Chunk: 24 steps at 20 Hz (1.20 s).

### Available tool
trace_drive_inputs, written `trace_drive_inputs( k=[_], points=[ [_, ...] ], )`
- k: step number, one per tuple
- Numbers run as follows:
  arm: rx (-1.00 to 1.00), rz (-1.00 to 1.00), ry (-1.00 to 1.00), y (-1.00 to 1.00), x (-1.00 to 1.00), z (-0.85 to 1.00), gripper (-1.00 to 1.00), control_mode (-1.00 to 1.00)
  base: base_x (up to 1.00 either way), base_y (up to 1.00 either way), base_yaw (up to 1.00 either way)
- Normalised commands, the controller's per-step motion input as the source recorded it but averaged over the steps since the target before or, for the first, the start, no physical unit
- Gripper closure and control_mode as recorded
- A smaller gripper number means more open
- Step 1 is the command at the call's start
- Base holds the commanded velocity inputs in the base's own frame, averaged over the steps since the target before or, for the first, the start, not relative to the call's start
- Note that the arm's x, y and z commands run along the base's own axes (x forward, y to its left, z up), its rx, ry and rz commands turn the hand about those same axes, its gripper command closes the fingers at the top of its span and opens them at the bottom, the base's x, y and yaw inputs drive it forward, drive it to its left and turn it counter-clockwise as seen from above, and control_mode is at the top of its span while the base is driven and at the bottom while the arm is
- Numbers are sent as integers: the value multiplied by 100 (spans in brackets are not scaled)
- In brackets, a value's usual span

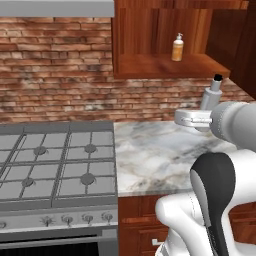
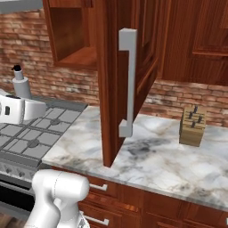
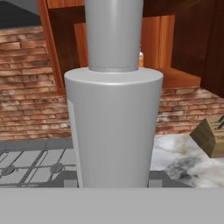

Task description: Locate and retrieve the soap dispenser and soap dispenser from the cabinet. Place them next to the sink.

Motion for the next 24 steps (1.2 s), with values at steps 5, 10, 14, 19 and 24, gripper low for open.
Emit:
trace_drive_inputs(
  k=[5, 10, 14, 19, 24],
  points=[
    [0, 0, 0, 0, 0, 0, 100, 100, -33, 30, 3],
    [0, 0, 0, 0, 0, 0, 100, 100, -41, 28, 4],
    [0, 0, 0, 0, 0, 0, 100, 100, -36, 20, -4],
    [0, 0, 0, 0, 0, 0, 100, 100, -29, 52, 16],
    [0, 0, 0, 0, 0, 0, 100, 100, -10, 53, 34]
  ],
)
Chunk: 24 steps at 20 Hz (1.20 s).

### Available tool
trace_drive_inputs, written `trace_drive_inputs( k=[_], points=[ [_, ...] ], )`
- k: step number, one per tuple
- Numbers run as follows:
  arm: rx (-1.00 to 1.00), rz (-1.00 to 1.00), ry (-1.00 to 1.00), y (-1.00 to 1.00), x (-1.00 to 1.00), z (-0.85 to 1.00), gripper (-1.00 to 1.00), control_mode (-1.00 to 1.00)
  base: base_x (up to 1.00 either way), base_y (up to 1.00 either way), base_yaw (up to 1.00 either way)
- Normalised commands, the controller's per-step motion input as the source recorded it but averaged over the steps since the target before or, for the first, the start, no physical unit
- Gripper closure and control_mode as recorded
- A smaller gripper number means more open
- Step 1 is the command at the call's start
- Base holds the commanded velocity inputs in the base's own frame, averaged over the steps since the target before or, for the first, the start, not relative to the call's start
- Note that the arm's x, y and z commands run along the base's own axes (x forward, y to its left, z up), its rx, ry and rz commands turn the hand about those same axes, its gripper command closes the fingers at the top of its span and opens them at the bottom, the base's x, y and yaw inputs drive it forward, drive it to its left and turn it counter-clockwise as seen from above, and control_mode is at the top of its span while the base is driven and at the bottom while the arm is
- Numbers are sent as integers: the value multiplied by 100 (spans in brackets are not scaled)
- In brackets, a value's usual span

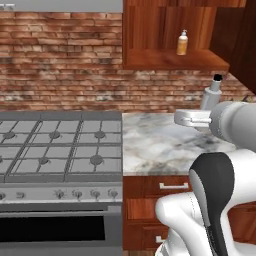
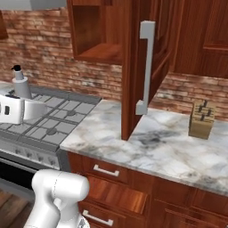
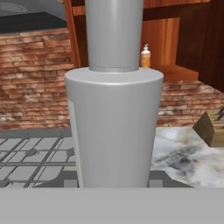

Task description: Locate and retrieve the soap dispenser and soap dispenser from the cabinet. Place them next to the sink.

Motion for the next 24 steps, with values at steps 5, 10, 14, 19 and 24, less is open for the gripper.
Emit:
trace_drive_inputs(
  k=[5, 10, 14, 19, 24],
  points=[
    [0, 0, 0, 0, 0, 0, 100, 100, -6, 53, 41],
    [0, 0, 0, 0, 0, 0, 100, 100, -6, 50, 42],
    [0, 0, 0, 0, 0, 0, 100, 100, -7, 54, 41],
    [0, 0, 0, 0, 0, 0, 100, 100, -8, 60, 39],
    [0, 0, 0, 0, 0, 0, 100, 100, -10, 66, 36]
  ],
)
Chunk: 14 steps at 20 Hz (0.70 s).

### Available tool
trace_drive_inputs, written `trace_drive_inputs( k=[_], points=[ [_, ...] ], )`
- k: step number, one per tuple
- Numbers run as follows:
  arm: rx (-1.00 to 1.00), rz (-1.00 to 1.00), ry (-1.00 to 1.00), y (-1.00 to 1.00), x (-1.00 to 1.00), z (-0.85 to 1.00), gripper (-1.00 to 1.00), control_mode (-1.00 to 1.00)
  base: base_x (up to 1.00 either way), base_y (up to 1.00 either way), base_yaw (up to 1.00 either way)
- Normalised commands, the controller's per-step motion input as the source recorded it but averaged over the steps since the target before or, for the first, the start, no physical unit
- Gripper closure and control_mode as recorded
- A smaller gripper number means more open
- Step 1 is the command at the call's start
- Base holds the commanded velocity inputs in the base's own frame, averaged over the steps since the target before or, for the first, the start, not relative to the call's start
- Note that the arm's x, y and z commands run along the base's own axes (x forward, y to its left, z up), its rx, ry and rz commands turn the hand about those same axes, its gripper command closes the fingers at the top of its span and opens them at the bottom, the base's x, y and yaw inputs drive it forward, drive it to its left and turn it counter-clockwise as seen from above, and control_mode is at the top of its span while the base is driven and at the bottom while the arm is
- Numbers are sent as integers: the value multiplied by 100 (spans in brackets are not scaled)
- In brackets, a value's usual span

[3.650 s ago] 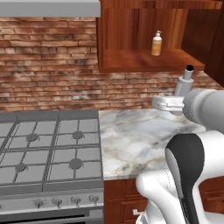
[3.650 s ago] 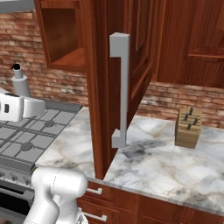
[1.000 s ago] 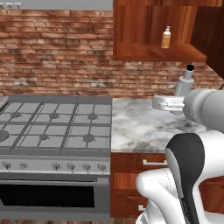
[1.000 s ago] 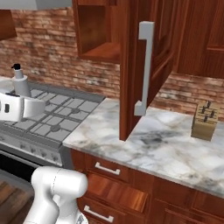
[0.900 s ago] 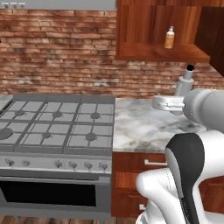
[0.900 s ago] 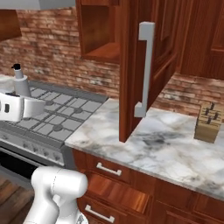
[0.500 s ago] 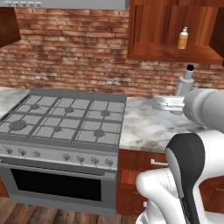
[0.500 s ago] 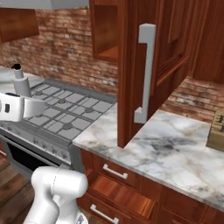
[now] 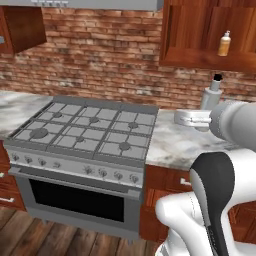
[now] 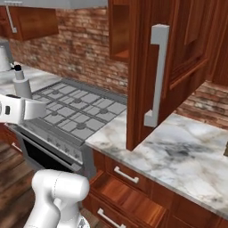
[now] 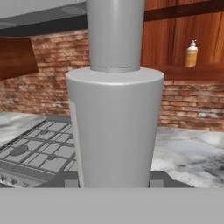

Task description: Locate and retrieve the soap dispenser and soap dispenser from the cabinet. Place them next to the sink.

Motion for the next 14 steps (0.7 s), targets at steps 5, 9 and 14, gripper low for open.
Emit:
trace_drive_inputs(
  k=[5, 9, 14],
  points=[
    [0, 0, 0, 0, 0, 0, 100, 100, -23, 71, 33],
    [0, 0, 0, 0, 0, 0, 100, 100, -26, 75, 32],
    [0, 0, 0, 0, 0, 0, 100, 100, -14, 62, 39]
  ],
)
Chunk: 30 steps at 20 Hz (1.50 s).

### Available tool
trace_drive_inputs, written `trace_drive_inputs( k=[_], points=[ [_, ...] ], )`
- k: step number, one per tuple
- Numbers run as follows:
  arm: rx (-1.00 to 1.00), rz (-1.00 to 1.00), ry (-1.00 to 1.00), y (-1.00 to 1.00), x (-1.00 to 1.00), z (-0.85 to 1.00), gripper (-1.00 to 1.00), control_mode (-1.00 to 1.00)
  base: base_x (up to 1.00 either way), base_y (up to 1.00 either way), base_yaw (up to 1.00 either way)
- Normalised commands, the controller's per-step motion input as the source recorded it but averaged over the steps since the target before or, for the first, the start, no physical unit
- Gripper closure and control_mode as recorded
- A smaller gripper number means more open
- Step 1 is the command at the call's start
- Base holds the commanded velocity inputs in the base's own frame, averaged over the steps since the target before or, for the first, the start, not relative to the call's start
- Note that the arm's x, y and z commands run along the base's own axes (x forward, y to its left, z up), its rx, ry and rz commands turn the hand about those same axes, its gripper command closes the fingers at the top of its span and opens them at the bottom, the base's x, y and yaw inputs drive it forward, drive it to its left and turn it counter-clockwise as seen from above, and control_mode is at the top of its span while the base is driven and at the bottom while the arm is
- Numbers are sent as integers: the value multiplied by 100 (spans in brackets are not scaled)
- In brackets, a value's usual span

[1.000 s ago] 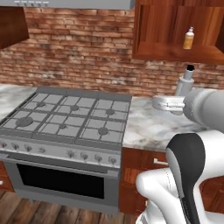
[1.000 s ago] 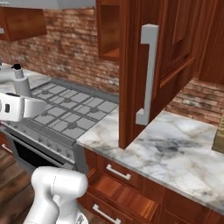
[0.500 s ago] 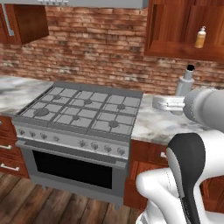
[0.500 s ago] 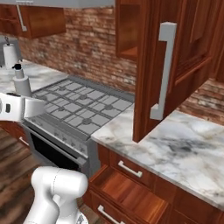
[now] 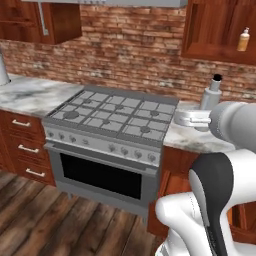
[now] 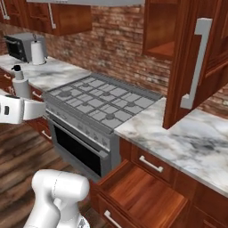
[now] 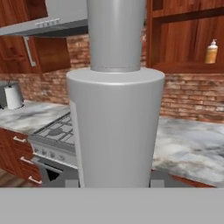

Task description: Locate and retrieve the soap dispenser and soap dispenser from the cabinet. Place them next to the sink.

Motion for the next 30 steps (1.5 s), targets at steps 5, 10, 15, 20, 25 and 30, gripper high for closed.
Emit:
trace_drive_inputs(
  k=[5, 10, 15, 20, 25, 30],
  points=[
    [0, 0, 0, 0, 0, 0, 100, 100, -3, 50, 41],
    [0, 0, 0, 0, 0, 0, 100, 100, -1, 55, 38],
    [0, 0, 0, 0, 0, 0, 100, 100, -6, 47, 44],
    [0, 0, 0, 0, 0, 0, 100, 100, 0, 58, 40],
    [0, 0, 0, 0, 0, 0, 100, 100, -1, 41, 46],
    [0, 0, 0, 0, 0, 0, 100, 100, 3, 43, 42]
  ],
)
